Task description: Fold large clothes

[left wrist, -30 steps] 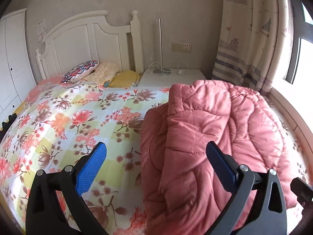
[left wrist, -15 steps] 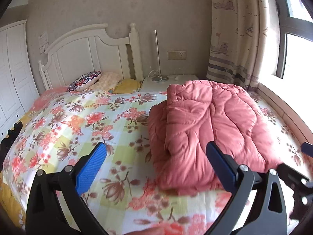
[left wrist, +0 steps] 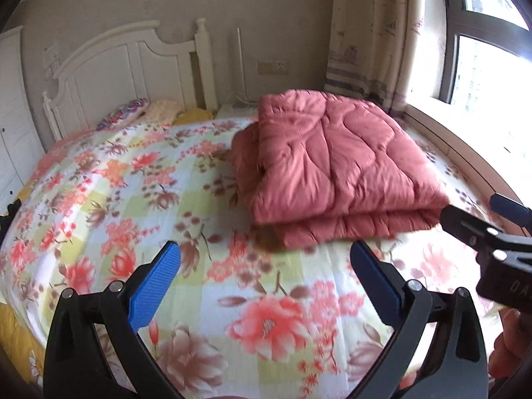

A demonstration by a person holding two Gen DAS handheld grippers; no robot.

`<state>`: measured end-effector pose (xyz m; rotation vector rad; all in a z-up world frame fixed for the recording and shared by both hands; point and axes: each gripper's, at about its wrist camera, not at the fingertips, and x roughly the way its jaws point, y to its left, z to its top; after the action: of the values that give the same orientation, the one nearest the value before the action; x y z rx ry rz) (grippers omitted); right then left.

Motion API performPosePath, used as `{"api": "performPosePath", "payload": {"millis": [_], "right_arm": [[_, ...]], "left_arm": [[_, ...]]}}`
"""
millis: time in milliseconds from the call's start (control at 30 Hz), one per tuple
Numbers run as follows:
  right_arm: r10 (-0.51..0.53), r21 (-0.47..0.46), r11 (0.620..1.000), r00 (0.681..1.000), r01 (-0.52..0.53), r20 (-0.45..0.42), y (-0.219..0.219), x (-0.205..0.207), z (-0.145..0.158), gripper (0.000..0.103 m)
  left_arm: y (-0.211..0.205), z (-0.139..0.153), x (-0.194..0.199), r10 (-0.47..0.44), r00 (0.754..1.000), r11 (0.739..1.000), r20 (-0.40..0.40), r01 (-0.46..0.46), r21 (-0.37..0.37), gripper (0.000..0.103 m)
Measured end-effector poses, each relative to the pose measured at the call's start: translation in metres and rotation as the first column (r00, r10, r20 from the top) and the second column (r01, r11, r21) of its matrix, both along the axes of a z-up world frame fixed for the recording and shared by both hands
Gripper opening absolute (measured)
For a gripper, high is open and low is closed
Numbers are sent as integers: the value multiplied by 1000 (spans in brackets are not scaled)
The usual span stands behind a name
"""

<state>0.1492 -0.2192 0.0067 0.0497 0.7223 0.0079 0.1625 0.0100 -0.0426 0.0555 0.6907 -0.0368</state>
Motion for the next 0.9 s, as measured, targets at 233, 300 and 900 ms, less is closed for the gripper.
{"api": "performPosePath", "payload": {"millis": [233, 300, 900], "right_arm": [[41, 8, 999, 999, -41, -2, 10, -11, -2, 99], [47, 10, 999, 999, -47, -3, 11, -14, -2, 99], [36, -34, 999, 999, -36, -2, 18, -22, -4, 99]], "left_arm": [[-2, -1, -13, 3, 999, 1000, 44, -4, 25, 101], [-4, -1, -14, -6, 999, 1000, 39, 5, 22, 101], [-7, -12, -16, -48, 999, 998, 0, 48, -32, 101]]}}
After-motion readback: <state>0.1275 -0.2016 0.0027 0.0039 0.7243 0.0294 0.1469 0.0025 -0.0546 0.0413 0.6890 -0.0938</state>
